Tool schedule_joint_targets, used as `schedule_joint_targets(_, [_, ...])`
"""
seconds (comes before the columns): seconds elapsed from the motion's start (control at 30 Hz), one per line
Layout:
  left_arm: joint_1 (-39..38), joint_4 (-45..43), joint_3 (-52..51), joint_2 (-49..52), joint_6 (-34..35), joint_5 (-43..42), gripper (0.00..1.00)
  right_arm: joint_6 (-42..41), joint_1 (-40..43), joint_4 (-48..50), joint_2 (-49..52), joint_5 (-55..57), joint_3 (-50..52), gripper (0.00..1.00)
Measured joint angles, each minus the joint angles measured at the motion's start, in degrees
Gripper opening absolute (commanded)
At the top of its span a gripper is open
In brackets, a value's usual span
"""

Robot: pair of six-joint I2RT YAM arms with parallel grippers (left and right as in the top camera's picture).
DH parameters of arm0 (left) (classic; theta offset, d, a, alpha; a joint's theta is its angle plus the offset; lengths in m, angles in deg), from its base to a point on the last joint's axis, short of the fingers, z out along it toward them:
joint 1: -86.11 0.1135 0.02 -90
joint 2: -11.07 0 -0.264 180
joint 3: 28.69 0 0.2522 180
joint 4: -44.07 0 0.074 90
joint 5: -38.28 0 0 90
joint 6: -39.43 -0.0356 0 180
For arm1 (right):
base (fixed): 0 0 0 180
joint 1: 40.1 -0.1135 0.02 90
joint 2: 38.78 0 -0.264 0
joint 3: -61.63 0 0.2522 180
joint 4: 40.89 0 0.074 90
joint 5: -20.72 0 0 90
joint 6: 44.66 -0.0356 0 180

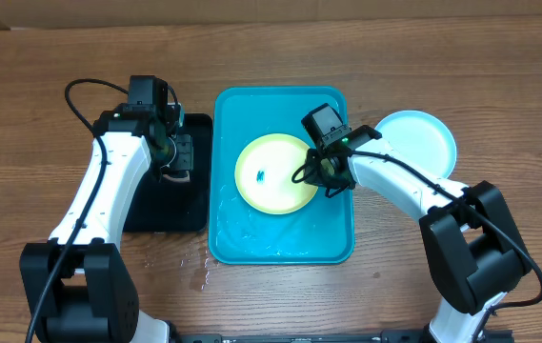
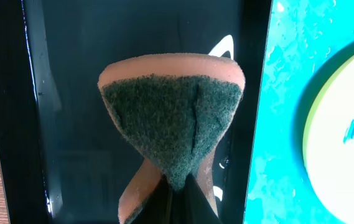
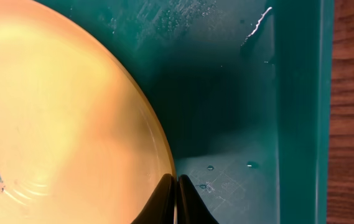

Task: Clean dirty plates on tray and stack at the side
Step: 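Lift the sponge with the left gripper above the black tray, then carry the sponge right and lower it onto the yellow plate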

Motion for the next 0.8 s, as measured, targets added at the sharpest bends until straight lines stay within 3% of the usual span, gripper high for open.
schedule_joint_targets(0.2, [0.00, 0.00, 0.00, 0.00, 0.00, 0.00, 0.04, -2.21, 0.02, -0.42, 0.13, 0.57, 0.00, 0.25])
schedule_joint_targets(0.23, [0.00, 0.00, 0.00, 0.00, 0.00, 0.00, 0.04, -2.14, 0.02, -0.52, 0.13, 0.63, 0.00, 0.25])
schedule_joint_targets(0.37, [0.00, -0.13, 0.00, 0.00, 0.00, 0.02, 0.04, -0.98, 0.04, -0.02, 0.22, 0.02, 0.00, 0.04])
schedule_joint_targets(0.63, [0.00, -3.67, -0.07, 0.00, -0.09, 0.02, 0.04, 2.08, 0.07, 0.28, 0.22, -3.08, 0.00, 0.04])
schedule_joint_targets(0.8, [-0.04, -1.44, 0.76, 0.00, -0.09, -0.68, 0.04, 2.56, 0.07, 0.28, 0.22, -3.67, 0.00, 0.04])
